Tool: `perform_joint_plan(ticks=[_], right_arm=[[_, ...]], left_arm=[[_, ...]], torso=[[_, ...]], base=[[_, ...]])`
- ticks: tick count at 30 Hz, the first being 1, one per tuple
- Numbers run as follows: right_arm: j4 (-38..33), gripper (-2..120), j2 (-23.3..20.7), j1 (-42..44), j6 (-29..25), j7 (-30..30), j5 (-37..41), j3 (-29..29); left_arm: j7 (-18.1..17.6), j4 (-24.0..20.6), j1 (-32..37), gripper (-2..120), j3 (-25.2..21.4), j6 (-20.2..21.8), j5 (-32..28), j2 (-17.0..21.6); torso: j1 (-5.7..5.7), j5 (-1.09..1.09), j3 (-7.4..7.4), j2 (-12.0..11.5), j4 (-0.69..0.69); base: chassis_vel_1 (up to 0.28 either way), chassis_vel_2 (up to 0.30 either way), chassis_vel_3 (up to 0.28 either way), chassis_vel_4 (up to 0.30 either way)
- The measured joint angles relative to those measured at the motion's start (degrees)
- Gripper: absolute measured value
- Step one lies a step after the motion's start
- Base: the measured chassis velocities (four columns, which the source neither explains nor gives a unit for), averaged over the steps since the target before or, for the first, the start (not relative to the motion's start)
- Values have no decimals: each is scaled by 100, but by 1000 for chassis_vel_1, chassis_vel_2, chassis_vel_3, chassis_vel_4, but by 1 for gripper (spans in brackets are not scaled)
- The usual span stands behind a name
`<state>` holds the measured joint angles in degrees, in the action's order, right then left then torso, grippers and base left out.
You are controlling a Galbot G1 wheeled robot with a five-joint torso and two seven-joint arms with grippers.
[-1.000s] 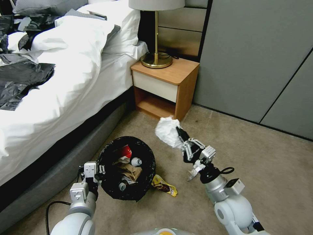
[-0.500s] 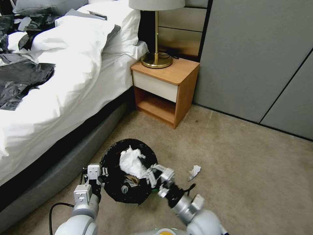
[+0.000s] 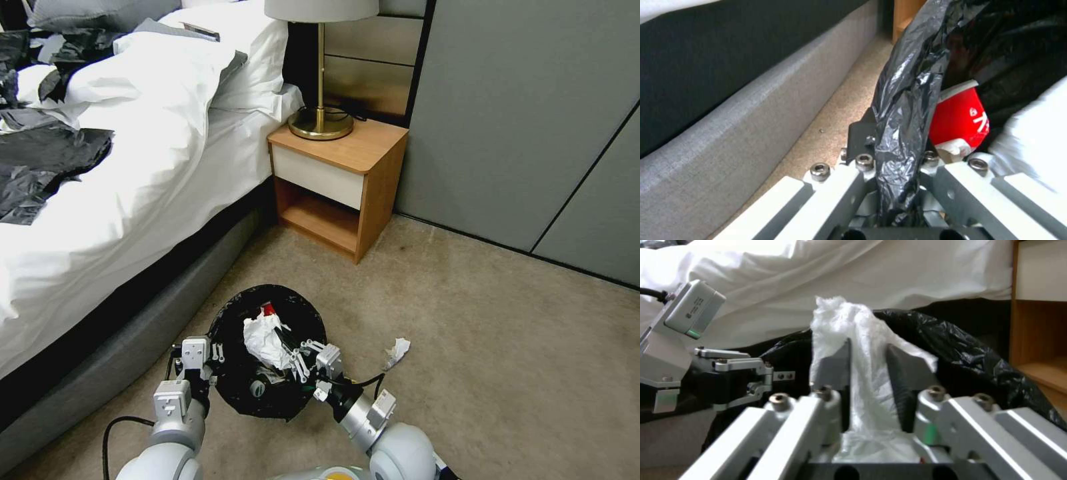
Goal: Pick up the trash bin, then pick up the garbage from the floor and place it into the trash bin.
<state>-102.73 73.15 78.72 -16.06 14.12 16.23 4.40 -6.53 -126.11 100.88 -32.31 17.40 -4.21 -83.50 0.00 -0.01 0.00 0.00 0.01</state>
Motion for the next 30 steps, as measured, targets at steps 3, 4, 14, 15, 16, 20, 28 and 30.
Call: perform_joint_plan(ticks=[3,4,14,15,16,20,28,30], right_arm=[[-21,38,-3,18,0,-3,-31,0],[-21,38,-3,18,0,-3,-31,0],[-108,75,-34,93,-4,-4,-75,-36],[-117,80,-39,106,-6,-4,-78,-42],[-122,84,-43,118,-6,-5,-80,-46],[-164,96,-73,164,-9,-8,-92,-60],[-652,100,-61,268,-125,-128,-310,-430],[-881,100,-66,326,-147,-237,-440,-624]], left_arm=[[0,-1,-9,1,-2,0,0,1],[0,-1,-9,1,-2,0,0,1],[11,-1,-33,1,-3,-3,-3,15],[12,-1,-32,1,-6,-5,-3,17],[13,-1,-32,1,-7,-5,-3,19],[16,-1,-33,1,-12,-6,-5,30],[26,-3,-46,1,-77,-6,-33,59],[22,15,-54,1,-109,-6,-54,70]], torso=[[0,6,0,0,2],[0,6,0,0,2],[0,3,0,0,2],[0,2,0,0,1],[0,2,0,0,1],[0,2,0,0,0],[0,12,0,0,-4],[0,6,0,0,-5]], base=[[0,0,0,0],[0,0,0,0],[0,0,0,0],[0,0,0,0],[0,0,0,0],[0,0,0,0],[0,0,0,0],[0,0,0,0]])
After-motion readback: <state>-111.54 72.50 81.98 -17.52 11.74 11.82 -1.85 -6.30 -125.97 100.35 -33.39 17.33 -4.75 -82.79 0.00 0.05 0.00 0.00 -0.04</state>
